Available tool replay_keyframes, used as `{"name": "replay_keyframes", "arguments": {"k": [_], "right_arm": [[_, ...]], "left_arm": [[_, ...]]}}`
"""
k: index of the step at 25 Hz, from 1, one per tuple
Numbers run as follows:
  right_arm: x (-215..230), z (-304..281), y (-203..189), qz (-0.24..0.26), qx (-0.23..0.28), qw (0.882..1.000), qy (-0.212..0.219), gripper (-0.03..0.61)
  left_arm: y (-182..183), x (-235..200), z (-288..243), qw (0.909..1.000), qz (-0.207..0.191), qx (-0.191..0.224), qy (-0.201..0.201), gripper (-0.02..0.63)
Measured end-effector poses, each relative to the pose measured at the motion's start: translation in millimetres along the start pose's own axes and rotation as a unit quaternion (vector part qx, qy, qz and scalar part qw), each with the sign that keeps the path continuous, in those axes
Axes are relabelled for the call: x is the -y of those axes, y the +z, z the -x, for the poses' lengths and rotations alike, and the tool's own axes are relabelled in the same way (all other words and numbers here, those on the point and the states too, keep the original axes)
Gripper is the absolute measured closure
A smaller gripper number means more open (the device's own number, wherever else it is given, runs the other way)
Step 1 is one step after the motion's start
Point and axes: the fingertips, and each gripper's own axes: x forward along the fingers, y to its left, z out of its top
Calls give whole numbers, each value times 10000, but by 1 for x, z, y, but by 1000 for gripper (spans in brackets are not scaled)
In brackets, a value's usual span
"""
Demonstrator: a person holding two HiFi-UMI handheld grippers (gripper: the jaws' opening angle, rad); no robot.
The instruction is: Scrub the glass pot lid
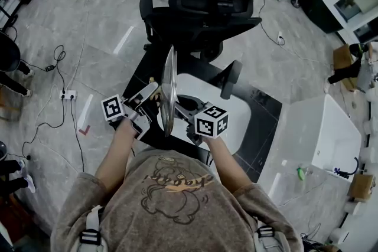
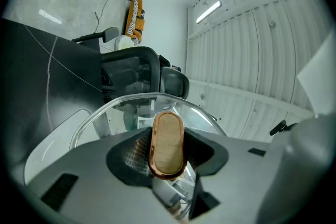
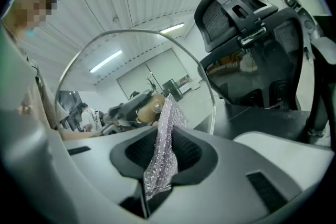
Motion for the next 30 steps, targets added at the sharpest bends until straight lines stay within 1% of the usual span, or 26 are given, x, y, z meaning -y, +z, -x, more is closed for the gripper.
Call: {"name": "replay_keyframes", "arguments": {"k": [4, 8, 12, 16, 24, 27, 30], "right_arm": [[-25, 16, 17, -252, 332, 9986, 324, 485], [-42, 32, 46, -161, 670, 9969, 381, 486], [-58, 52, 83, -198, 1199, 9911, 548, 486], [-61, 55, 91, -169, 1339, 9890, 599, 486], [-51, 56, 86, -240, 1368, 9892, 468, 488], [-37, 65, 83, -324, 1390, 9894, 279, 489], [-19, 81, 79, -316, 1361, 9902, 0, 489]], "left_arm": [[-2, -5, 4, 9999, -60, -61, 56, 433], [-5, -8, 6, 9998, -75, -131, 106, 433], [-8, -13, 10, 9997, -41, -155, 189, 433], [-8, -14, 10, 9998, 20, -108, 158, 433], [-2, -12, 15, 9995, -142, -69, 287, 433], [3, -11, 21, 9990, -234, -33, 375, 433], [10, -9, 31, 9989, -247, 59, 404, 433]]}}
